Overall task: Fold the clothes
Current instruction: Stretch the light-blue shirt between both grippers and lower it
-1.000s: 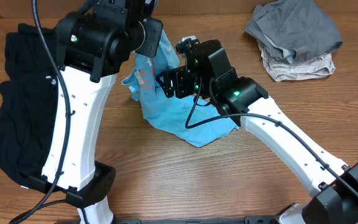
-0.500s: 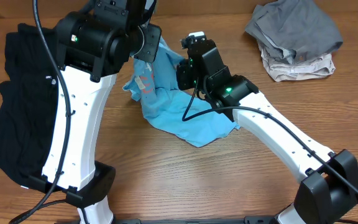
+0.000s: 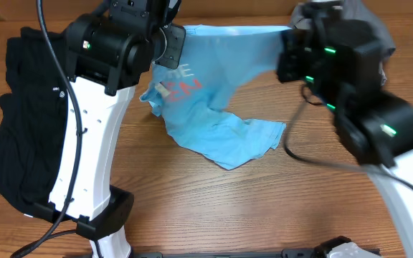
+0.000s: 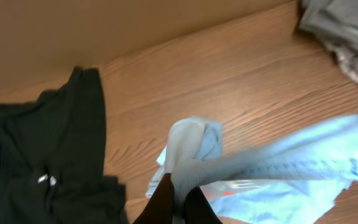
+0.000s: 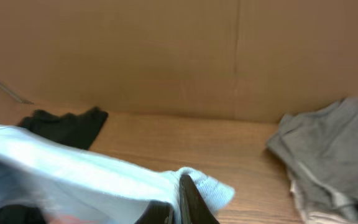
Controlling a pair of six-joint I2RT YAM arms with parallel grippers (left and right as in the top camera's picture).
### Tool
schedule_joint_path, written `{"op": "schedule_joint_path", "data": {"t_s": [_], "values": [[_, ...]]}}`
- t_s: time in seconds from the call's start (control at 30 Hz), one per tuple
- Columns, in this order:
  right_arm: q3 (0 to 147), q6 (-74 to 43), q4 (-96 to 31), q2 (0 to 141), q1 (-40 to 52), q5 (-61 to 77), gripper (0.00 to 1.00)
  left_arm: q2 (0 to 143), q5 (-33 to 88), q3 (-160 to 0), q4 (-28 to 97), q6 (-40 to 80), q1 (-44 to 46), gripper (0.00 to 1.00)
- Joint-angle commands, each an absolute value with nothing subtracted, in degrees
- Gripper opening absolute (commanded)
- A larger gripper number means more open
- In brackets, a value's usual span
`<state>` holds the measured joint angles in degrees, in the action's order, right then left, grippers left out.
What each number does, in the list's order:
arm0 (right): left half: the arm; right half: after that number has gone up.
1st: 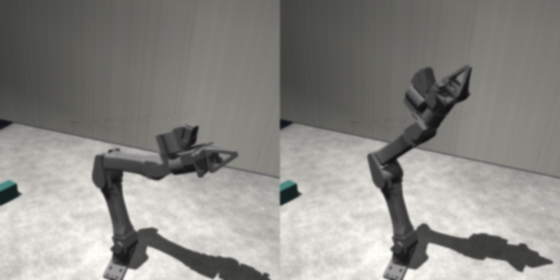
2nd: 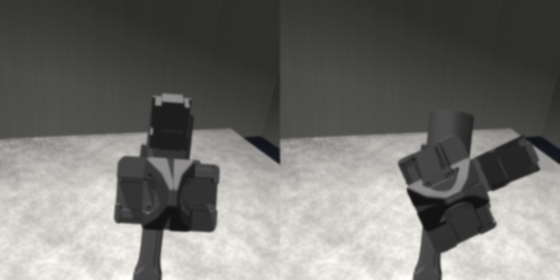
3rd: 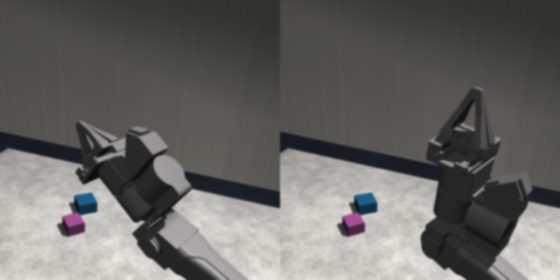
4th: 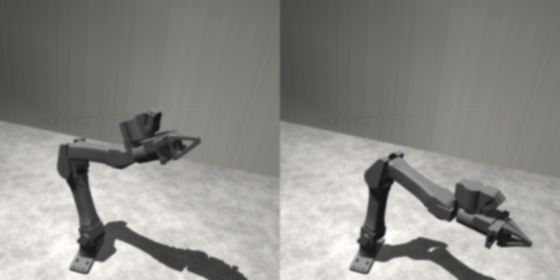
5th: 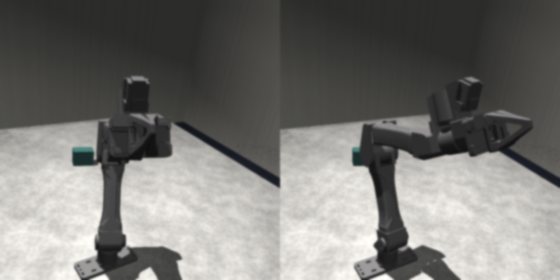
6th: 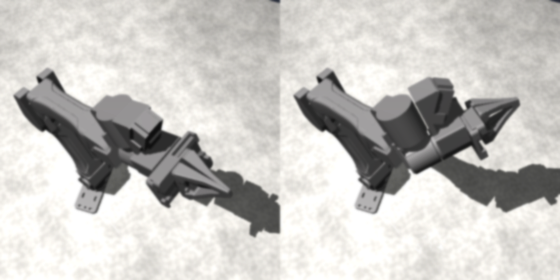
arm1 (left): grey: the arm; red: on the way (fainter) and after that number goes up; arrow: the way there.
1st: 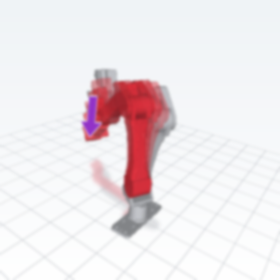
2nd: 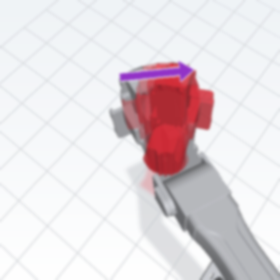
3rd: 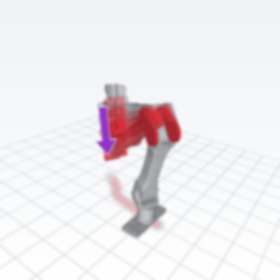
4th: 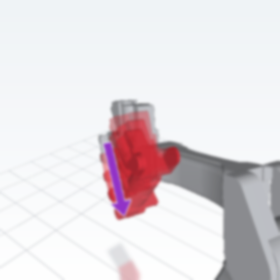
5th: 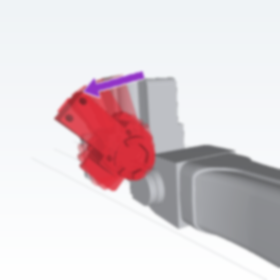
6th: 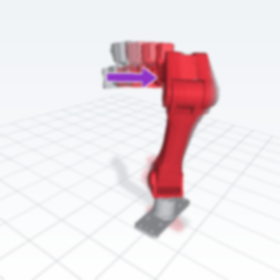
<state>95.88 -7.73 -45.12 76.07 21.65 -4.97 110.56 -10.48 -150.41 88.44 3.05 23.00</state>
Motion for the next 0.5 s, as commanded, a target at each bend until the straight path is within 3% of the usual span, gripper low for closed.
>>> {"op": "schedule_joint_path", "data": {"t_s": [0.0, 0.47], "values": [[100.6, -5.9, -49.9, 73.3, 18.7, -7.7, 0.04, 107.6, -13.4, -154.1, 88.5, 3.4, 22.6, 0.05], [110.0, -9.1, -72.3, 65.6, 18.2, -2.9, 0.04, 93.2, -3.9, -155.4, 92.6, 1.5, 22.9, 0.04]]}}
